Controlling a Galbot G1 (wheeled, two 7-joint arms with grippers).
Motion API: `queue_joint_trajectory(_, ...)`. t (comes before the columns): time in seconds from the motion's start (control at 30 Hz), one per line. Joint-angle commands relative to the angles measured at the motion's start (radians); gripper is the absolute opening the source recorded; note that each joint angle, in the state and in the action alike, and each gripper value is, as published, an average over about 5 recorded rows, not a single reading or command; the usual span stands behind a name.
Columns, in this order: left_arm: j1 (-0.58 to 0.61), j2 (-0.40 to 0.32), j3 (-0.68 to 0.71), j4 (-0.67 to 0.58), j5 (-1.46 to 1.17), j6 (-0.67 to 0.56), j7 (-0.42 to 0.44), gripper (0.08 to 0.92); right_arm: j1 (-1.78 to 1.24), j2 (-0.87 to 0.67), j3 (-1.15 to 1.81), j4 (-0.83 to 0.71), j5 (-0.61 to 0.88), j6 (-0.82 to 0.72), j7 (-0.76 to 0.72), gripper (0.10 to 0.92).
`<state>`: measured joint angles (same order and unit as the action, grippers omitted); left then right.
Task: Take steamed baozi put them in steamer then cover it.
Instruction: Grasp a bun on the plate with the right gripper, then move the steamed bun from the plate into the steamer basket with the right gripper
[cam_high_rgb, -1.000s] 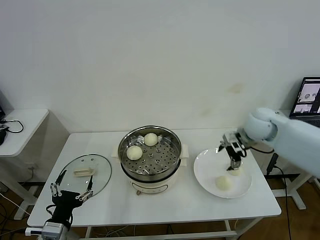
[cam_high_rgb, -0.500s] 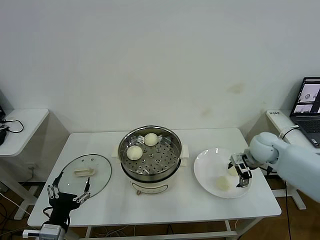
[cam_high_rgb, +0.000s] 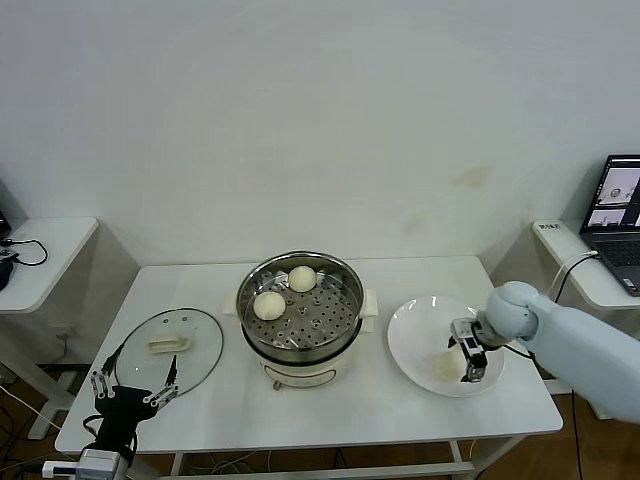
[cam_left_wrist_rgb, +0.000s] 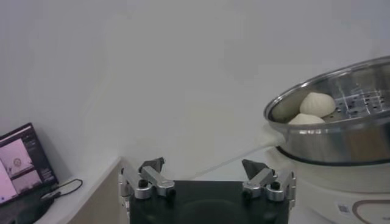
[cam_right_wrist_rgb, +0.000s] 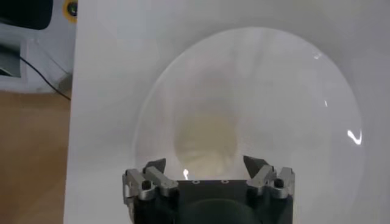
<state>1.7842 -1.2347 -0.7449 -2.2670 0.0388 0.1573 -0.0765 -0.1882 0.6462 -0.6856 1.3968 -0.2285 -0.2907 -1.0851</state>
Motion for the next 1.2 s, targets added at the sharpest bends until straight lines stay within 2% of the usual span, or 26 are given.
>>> queue_joint_trajectory(0.03,0.000,-0.001,0.001,0.000,0.001,0.000,0.000,0.823,-0.040,0.040,0.028,-0.038,-0.015,-0.002,0.009,0.727)
queue_joint_trajectory(0.23,0.002,-0.002,0.001,-0.003,0.001,0.000,-0.001,0.823,-0.037,0.037,0.032,-0.036,-0.005,-0.006,0.005,0.655)
queue_joint_trajectory(0.53,0.004,-0.001,0.001,-0.013,0.001,0.000,0.000,0.823,0.032,-0.003,0.019,-0.003,0.043,-0.010,-0.025,0.602)
queue_joint_trajectory(0.9,-0.002,0.003,0.006,-0.021,-0.001,-0.001,0.000,0.823,0.315,-0.093,-0.070,0.050,0.174,-0.025,-0.062,0.599)
queue_joint_trajectory(1.2,-0.010,0.009,0.018,-0.025,0.000,-0.001,0.000,0.823,0.568,-0.001,-0.211,0.053,0.295,-0.052,-0.054,0.602)
